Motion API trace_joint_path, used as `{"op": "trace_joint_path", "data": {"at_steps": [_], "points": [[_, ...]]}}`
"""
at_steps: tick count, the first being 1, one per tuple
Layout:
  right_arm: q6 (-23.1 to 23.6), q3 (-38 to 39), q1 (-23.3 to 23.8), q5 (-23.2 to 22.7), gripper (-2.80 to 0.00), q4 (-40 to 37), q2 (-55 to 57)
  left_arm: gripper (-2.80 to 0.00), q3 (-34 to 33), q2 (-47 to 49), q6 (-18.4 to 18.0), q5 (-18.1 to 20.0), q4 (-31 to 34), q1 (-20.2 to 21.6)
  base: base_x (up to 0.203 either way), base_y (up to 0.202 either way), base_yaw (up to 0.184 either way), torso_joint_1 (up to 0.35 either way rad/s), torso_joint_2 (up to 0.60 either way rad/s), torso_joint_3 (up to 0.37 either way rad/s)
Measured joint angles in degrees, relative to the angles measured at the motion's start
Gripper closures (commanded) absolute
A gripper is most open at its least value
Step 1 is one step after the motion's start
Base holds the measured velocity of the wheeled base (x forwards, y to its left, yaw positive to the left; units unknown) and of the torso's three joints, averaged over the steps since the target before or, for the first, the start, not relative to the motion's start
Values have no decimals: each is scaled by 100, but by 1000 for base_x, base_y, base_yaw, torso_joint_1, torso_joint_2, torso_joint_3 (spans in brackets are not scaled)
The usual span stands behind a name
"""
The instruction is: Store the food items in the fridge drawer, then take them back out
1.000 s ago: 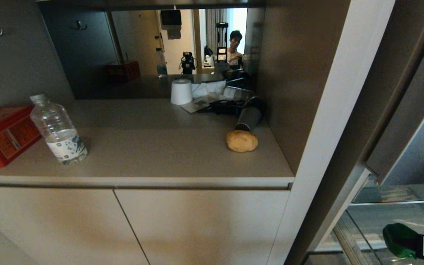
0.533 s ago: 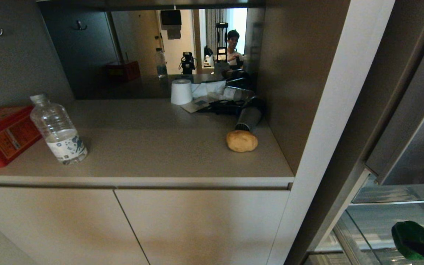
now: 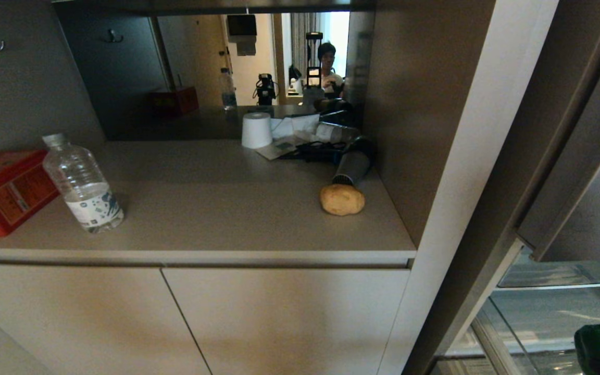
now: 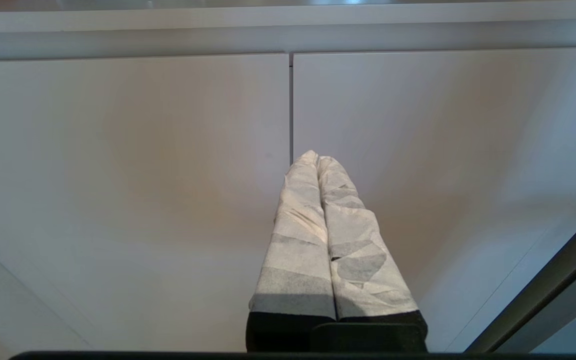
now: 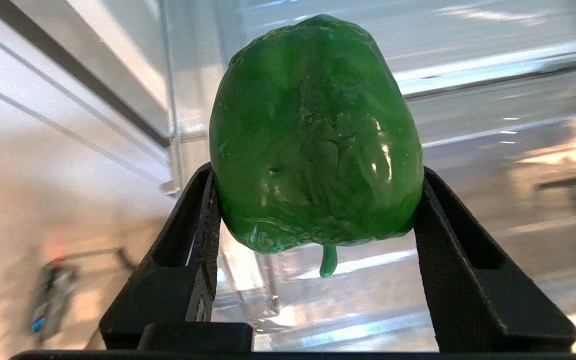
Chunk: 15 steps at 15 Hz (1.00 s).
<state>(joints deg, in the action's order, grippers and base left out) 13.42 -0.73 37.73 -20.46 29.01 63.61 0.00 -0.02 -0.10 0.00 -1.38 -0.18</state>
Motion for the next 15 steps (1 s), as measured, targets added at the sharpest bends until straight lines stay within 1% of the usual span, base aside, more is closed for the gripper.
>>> {"op": "trace_joint_path", "data": {"at_steps": [2,4,7,9,10,11,13,15], "points": [[-18,46,-53,136,0,-131,-428,0,0,0,0,0,0,0,0,0,0,0,0,0],[-107,59,-469,243,0,-131,-728,0,0,0,0,0,1,0,0,0,0,0,0,0],[-504,63,-1669,859,0,-120,-1099,0,0,0,0,0,1,0,0,0,0,0,0,0],[-748,63,-2535,1489,0,-118,-1409,0,0,0,0,0,1,-2,0,0,0,0,0,0],[-820,63,-2870,1837,0,-118,-1572,0,0,0,0,0,1,-2,0,0,0,0,0,0],[-847,63,-3106,2111,0,-118,-1720,0,0,0,0,0,1,-2,0,0,0,0,0,0],[-817,63,-3526,2361,0,-112,-1974,0,0,0,2,0,0,0,0,0,0,0,0,0],[-762,63,-4031,2425,0,-112,-2169,0,0,0,1,0,0,0,0,0,0,0,0,0]]}}
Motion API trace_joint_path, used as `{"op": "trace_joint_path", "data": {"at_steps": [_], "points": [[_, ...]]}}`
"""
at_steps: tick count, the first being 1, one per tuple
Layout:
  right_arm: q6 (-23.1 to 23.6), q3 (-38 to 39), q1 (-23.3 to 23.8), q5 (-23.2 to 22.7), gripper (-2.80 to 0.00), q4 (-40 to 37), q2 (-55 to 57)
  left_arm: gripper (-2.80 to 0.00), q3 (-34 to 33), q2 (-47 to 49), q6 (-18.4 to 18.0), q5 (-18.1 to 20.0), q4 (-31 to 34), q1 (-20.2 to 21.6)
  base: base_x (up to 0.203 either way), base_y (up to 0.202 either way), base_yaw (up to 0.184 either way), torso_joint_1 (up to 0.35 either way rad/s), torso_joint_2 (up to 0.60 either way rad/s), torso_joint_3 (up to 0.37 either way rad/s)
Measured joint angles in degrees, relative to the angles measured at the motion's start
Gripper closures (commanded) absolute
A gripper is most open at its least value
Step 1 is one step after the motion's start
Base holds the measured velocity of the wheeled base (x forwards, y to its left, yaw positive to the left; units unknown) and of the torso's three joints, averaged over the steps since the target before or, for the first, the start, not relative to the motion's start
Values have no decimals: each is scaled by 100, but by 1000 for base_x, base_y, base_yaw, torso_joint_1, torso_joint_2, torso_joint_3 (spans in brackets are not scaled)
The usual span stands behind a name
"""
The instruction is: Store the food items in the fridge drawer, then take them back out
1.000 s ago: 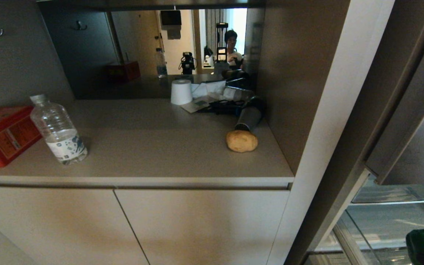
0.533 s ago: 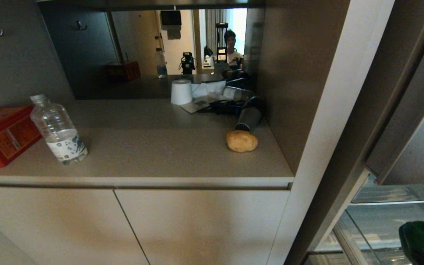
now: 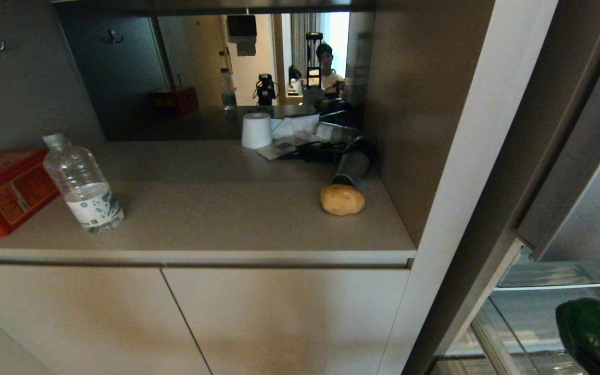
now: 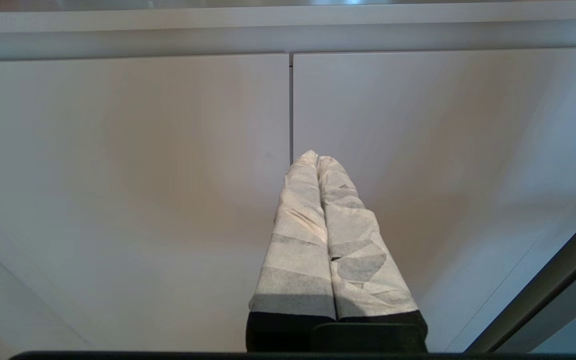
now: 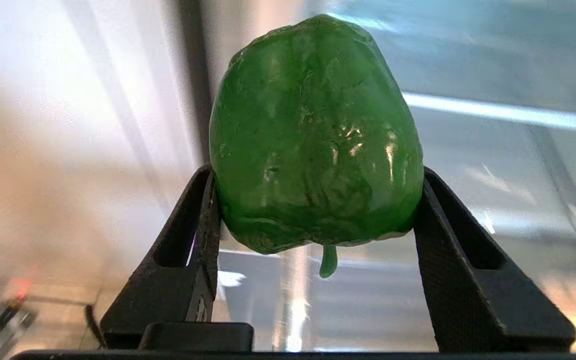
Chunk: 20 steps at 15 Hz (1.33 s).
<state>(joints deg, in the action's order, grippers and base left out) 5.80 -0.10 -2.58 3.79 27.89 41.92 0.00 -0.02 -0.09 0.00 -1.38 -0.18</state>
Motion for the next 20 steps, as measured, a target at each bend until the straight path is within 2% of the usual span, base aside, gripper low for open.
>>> {"op": "trace_joint_path", "data": {"at_steps": [3,5,7,9,13,15,17,20], "points": [[125,0,-964,11,0,32,-129,0,0,0,-1,0,0,-2,0,0,0,0,0,0],[168,0,-1793,-4,0,206,-42,0,0,0,-1,0,0,-2,0,0,0,0,0,0],[183,-6,-2582,-26,0,594,280,0,2,0,-1,0,0,0,0,0,0,0,0,0],[158,-57,-3048,-132,0,1112,762,0,2,0,-1,2,1,2,0,0,0,0,0,0],[-18,-487,-3425,-657,0,1967,1895,0,2,0,-1,0,0,0,0,0,0,0,0,0],[-189,-932,-3546,-749,0,2278,2535,0,0,0,-1,0,1,-4,0,0,0,0,0,0],[-242,-1480,-3706,-741,0,2412,3169,0,0,0,-1,0,1,-2,0,0,0,0,0,0],[-263,-2514,-4037,-465,0,2466,4154,0,0,0,-1,0,0,2,0,0,0,0,0,0]]}}
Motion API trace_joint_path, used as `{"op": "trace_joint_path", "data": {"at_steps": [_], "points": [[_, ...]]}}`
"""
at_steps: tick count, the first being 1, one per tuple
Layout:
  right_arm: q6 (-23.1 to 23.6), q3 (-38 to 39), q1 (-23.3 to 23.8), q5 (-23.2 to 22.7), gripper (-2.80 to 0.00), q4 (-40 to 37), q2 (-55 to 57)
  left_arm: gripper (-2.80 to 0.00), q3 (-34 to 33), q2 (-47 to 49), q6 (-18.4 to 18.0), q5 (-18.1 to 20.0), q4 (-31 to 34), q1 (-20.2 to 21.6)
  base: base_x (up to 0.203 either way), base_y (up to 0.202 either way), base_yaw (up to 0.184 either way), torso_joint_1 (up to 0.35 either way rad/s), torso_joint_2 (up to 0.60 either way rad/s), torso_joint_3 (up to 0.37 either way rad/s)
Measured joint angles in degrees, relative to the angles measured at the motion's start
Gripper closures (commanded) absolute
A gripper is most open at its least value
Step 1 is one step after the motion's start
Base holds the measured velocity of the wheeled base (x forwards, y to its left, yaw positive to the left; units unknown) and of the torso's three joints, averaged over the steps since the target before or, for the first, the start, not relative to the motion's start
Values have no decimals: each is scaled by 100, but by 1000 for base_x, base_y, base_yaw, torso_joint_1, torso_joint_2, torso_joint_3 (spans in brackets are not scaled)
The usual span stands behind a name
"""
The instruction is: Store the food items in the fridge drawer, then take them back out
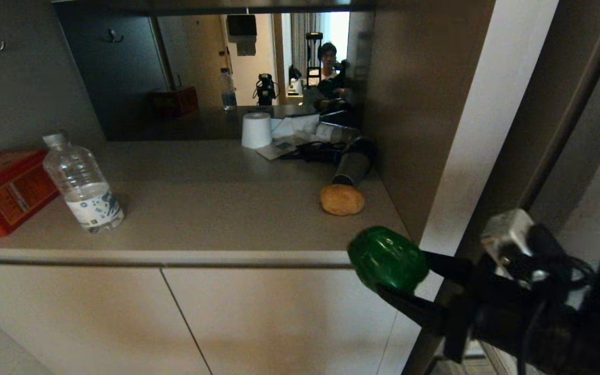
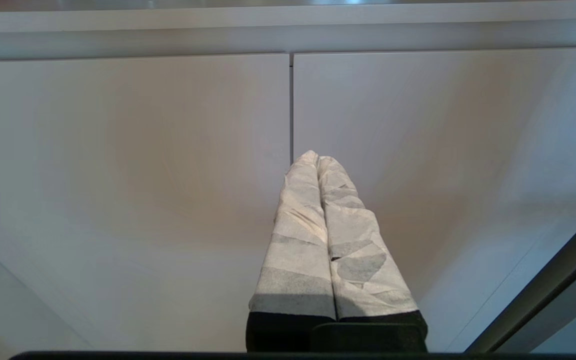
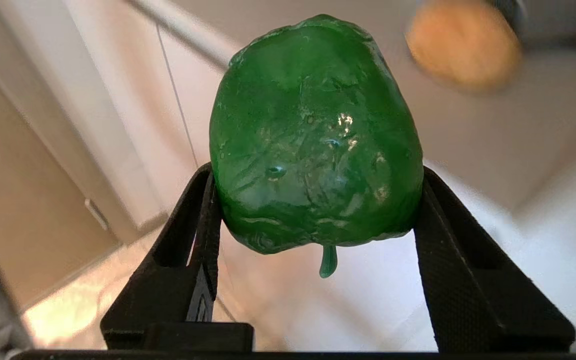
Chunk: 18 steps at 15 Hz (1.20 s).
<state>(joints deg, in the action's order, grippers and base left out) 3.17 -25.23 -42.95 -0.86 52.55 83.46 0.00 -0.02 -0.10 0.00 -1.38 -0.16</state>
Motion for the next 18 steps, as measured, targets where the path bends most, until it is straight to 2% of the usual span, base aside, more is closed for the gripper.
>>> {"op": "trace_joint_path", "data": {"at_steps": [7,15,18], "points": [[-337,-2625,-287,1088,0,-107,2017,0,0,0,0,1,0,-4,0,0,0,0,0,0],[-341,-4746,-232,1455,0,-354,3702,0,0,0,0,0,0,0,0,0,0,0,0,0],[-314,-5179,-132,1535,0,-466,4089,0,0,0,0,0,0,-2,0,0,0,0,0,0]]}}
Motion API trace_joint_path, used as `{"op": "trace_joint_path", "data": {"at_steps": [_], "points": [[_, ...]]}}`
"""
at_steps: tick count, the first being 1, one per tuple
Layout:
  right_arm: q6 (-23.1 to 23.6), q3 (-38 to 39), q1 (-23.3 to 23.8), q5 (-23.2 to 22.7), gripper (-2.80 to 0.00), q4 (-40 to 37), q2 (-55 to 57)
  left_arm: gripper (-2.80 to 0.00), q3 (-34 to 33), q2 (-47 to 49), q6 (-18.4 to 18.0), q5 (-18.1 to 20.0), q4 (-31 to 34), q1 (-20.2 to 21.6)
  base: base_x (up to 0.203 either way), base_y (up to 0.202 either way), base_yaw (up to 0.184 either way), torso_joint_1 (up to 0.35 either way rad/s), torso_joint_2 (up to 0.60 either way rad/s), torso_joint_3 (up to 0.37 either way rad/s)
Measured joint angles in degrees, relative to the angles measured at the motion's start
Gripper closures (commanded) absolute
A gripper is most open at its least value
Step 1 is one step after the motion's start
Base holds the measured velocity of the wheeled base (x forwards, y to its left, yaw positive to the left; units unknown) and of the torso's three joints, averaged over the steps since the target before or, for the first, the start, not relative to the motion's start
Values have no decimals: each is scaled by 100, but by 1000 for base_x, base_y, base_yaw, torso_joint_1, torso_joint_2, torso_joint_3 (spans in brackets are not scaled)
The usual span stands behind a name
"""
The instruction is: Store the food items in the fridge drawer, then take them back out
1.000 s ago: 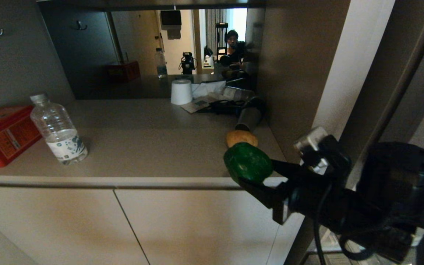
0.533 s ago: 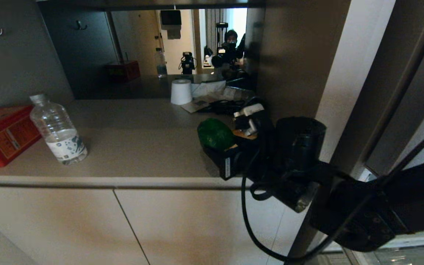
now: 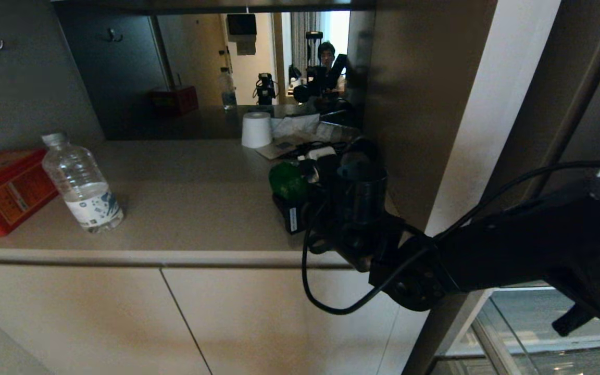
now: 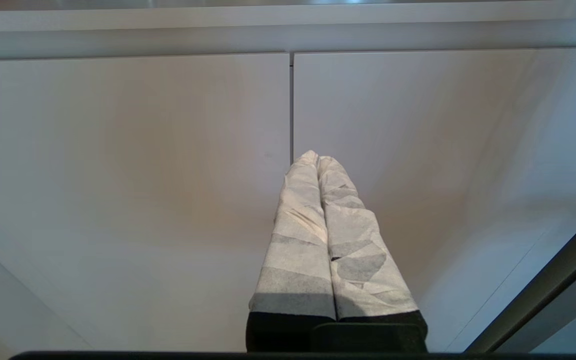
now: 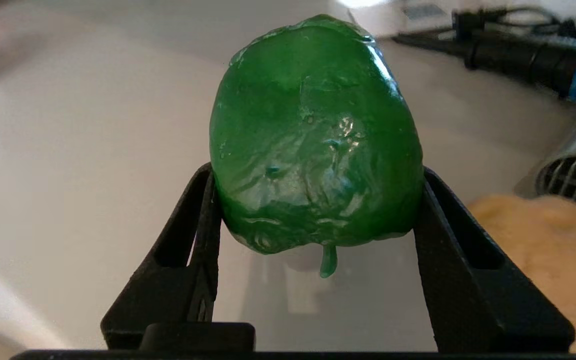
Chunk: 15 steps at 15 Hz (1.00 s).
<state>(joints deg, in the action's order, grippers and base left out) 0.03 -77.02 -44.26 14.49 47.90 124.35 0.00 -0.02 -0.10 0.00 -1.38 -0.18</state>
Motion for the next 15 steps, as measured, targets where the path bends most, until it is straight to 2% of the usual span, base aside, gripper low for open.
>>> {"op": "trace_joint_path", "data": {"at_steps": [7,8,15], "points": [[2,-117,88,0,0,-112,200,0,0,0,0,2,1,2,0,0,0,0,0,0],[6,-119,88,2,-280,-112,203,0,0,0,0,0,0,2,0,0,0,0,0,0],[-24,-71,96,-2,-280,-107,205,0,0,0,0,0,0,0,0,0,0,0,0,0]]}}
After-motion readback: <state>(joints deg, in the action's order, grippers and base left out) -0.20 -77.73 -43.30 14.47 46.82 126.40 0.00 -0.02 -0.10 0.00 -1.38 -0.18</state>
